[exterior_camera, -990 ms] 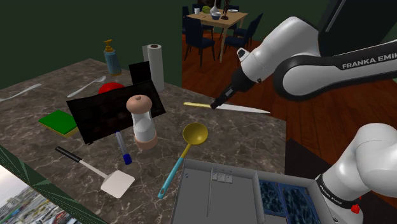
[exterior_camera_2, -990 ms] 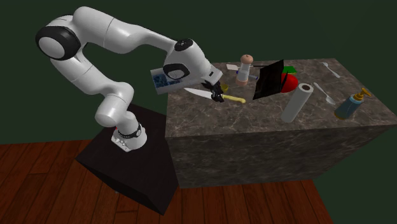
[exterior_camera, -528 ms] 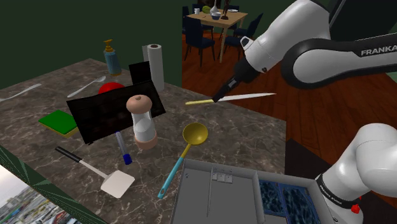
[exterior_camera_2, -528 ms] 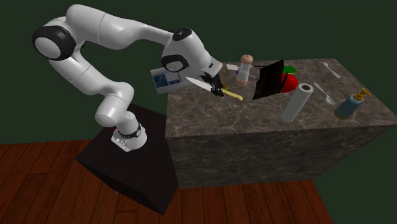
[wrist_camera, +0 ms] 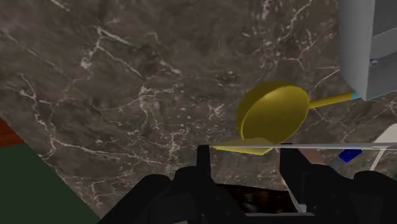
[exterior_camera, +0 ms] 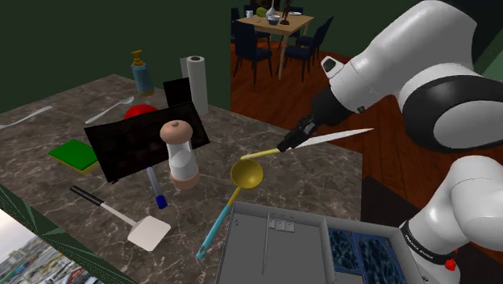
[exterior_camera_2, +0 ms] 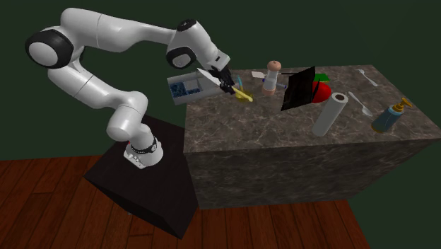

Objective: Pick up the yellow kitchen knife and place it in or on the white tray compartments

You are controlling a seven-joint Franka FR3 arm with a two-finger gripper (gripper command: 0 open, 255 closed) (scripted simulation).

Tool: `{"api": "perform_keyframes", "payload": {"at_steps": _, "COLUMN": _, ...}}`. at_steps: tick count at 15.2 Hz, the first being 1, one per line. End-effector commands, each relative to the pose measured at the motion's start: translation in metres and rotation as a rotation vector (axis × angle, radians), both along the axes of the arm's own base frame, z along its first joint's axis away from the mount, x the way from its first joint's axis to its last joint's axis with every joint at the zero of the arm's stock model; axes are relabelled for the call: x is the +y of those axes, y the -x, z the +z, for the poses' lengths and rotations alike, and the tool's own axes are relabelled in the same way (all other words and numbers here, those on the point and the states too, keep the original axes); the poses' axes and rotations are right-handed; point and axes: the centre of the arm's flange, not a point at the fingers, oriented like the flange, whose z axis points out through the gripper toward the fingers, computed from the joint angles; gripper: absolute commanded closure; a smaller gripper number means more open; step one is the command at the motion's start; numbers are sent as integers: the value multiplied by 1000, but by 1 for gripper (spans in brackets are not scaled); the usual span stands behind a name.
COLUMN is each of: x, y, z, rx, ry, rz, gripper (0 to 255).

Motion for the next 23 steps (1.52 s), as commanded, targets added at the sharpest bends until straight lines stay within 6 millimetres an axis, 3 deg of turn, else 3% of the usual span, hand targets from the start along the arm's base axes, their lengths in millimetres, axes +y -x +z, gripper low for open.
{"api": "perform_keyframes", "payload": {"at_steps": 1, "x": 13, "y": 25, "z": -2, "rx": 1, "ry": 0, "rz": -2, "gripper": 255}}
{"api": "perform_keyframes", "payload": {"at_steps": 16, "x": 111, "y": 193, "z": 5, "rx": 1, "ry": 0, "rz": -2, "gripper": 255}}
{"api": "perform_keyframes", "payload": {"at_steps": 23, "x": 111, "y": 193, "z": -32, "rx": 1, "ry": 0, "rz": -2, "gripper": 255}}
